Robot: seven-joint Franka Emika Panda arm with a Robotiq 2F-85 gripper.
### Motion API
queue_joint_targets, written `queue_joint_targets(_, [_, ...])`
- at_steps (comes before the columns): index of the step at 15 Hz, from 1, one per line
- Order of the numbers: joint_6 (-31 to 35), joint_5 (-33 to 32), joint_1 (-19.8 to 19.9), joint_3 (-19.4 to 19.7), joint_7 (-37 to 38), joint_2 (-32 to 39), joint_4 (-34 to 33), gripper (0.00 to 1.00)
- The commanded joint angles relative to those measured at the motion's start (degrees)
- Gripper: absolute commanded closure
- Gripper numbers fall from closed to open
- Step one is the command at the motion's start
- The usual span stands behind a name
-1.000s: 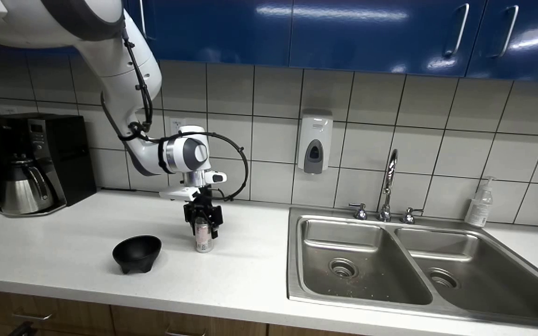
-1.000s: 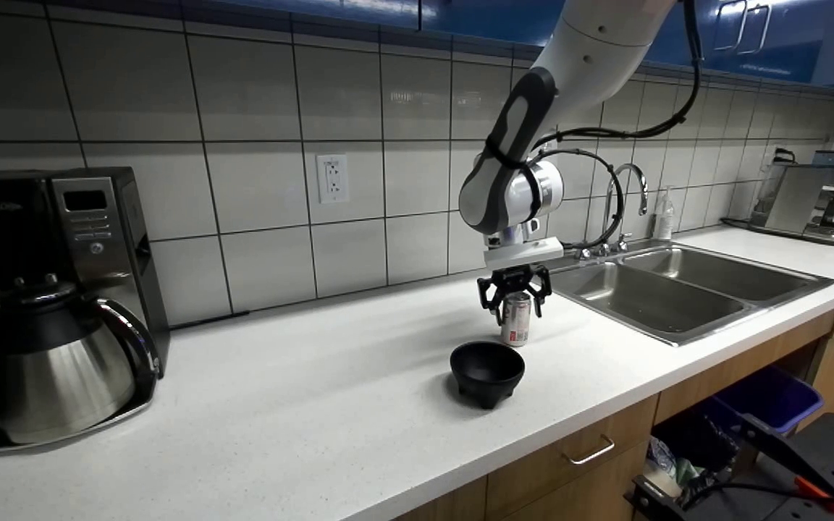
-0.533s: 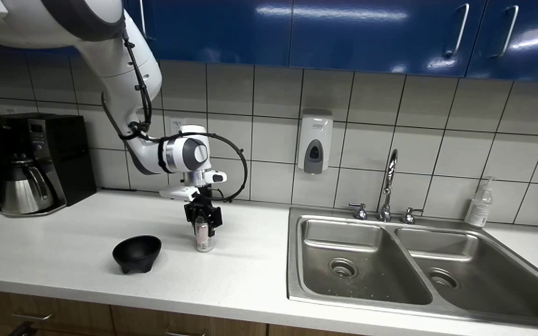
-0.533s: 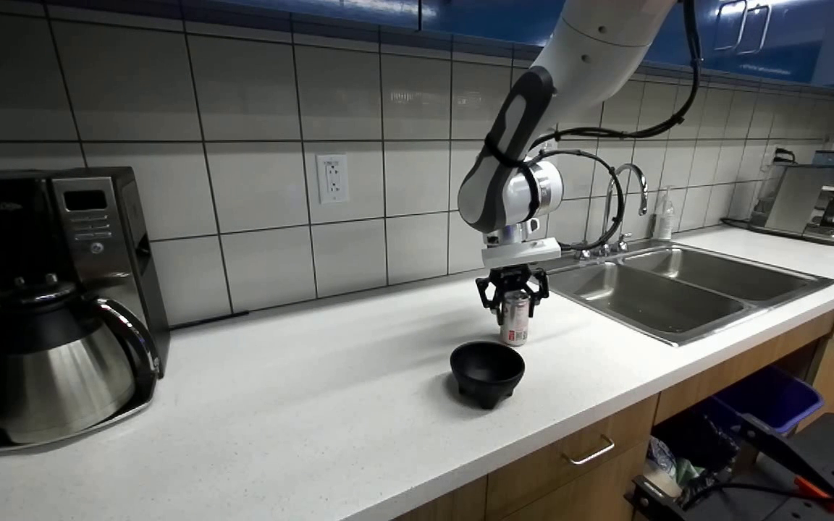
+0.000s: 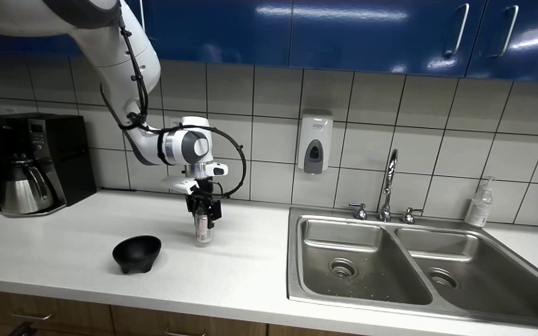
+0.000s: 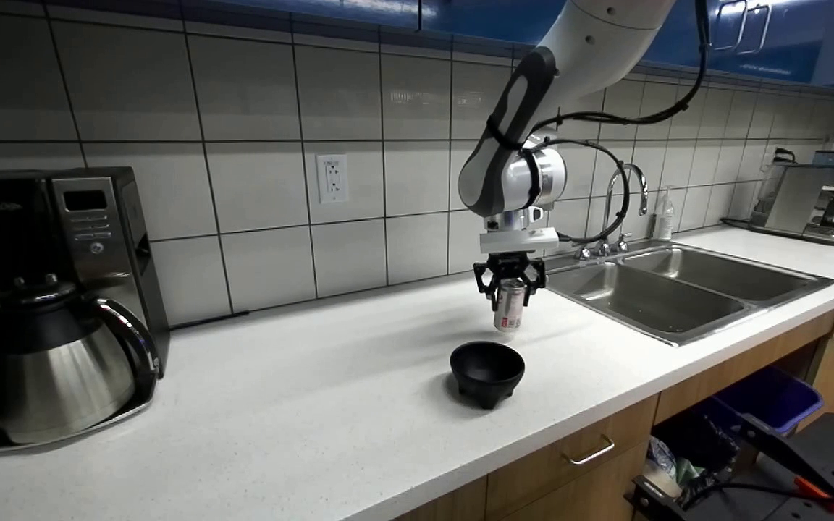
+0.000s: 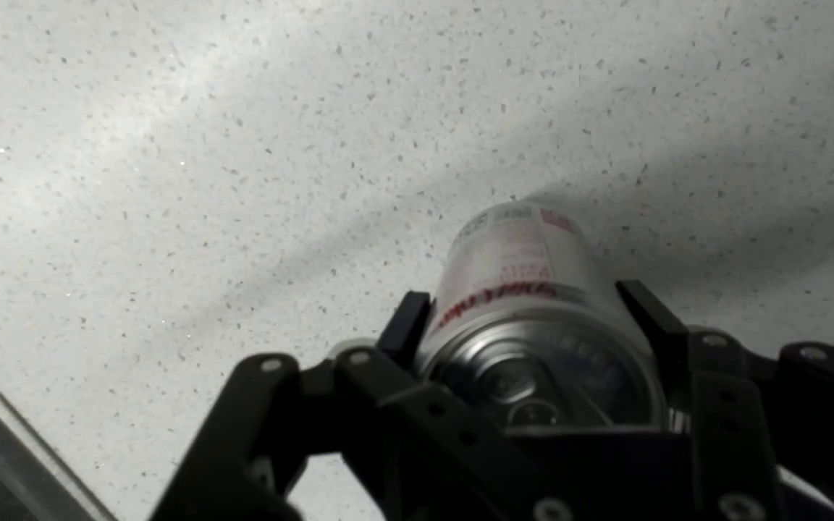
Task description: Put the can into the bowl
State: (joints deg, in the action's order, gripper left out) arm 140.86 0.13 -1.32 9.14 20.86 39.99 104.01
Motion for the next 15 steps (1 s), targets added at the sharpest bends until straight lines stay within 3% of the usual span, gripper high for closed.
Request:
queue_joint_targets(1, [2.23,1.37,-0.12,-0.05,0.78,-7.79,7.19,0.58])
queue_joint_targets(10, [7.08,-1.18,-3.77,-0.11,2.84,-22.84,23.53,0.58])
queue_joint_targets(15, [8.43,-2.37,-6.55,-1.97,4.94,-28.25,31.04,0.58])
